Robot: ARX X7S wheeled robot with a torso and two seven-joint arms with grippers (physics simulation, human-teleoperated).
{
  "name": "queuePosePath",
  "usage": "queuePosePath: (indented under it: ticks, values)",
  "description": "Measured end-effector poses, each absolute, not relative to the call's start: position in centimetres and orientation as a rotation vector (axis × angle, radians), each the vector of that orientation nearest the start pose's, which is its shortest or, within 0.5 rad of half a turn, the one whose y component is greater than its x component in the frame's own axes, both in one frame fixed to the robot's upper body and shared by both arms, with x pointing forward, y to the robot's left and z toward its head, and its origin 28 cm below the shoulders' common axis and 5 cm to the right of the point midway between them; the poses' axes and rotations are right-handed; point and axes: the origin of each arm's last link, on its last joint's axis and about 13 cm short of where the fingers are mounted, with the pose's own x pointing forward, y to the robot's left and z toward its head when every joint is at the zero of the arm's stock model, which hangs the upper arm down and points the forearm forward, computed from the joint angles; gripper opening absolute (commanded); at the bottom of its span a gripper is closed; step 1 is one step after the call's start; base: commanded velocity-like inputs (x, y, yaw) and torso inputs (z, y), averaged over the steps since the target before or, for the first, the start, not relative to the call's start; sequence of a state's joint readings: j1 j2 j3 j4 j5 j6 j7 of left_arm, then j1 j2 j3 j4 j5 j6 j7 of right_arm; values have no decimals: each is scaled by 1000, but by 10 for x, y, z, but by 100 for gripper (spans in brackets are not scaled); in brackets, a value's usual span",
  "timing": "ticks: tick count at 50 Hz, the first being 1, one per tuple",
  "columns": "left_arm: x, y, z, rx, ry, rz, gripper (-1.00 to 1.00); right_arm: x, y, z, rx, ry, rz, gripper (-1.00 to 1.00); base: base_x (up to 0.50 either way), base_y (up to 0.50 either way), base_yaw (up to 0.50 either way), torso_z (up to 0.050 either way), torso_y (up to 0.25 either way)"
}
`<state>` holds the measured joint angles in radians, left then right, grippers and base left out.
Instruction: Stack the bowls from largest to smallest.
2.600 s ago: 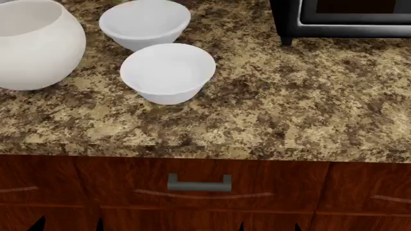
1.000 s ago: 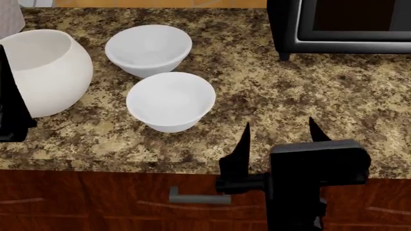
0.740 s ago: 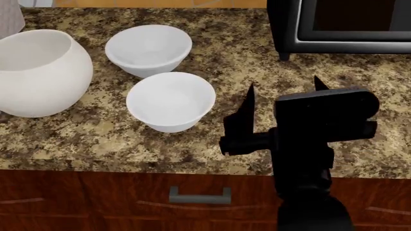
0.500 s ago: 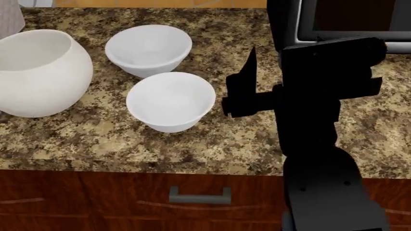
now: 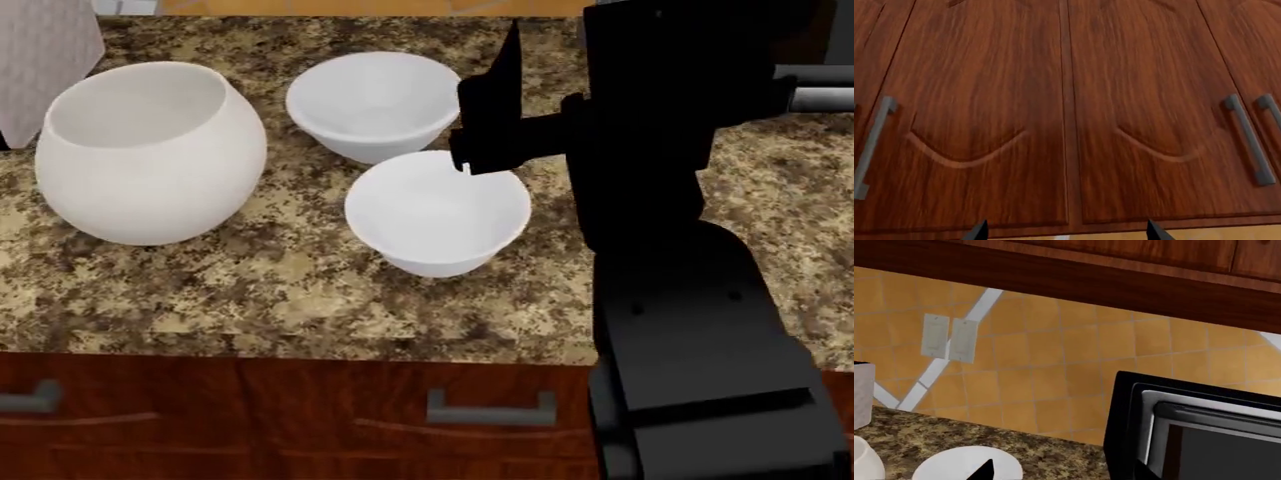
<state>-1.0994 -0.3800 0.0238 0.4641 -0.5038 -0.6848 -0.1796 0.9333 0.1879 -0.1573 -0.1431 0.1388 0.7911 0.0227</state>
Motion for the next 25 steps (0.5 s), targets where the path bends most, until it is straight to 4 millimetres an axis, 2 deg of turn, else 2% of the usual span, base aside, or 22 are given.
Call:
queuePosePath:
  ticks: [25]
  values:
    - [269,252,359,15,-831,-74,100,336,-109,256,-170,-255,91,100,0,486,0,0,0]
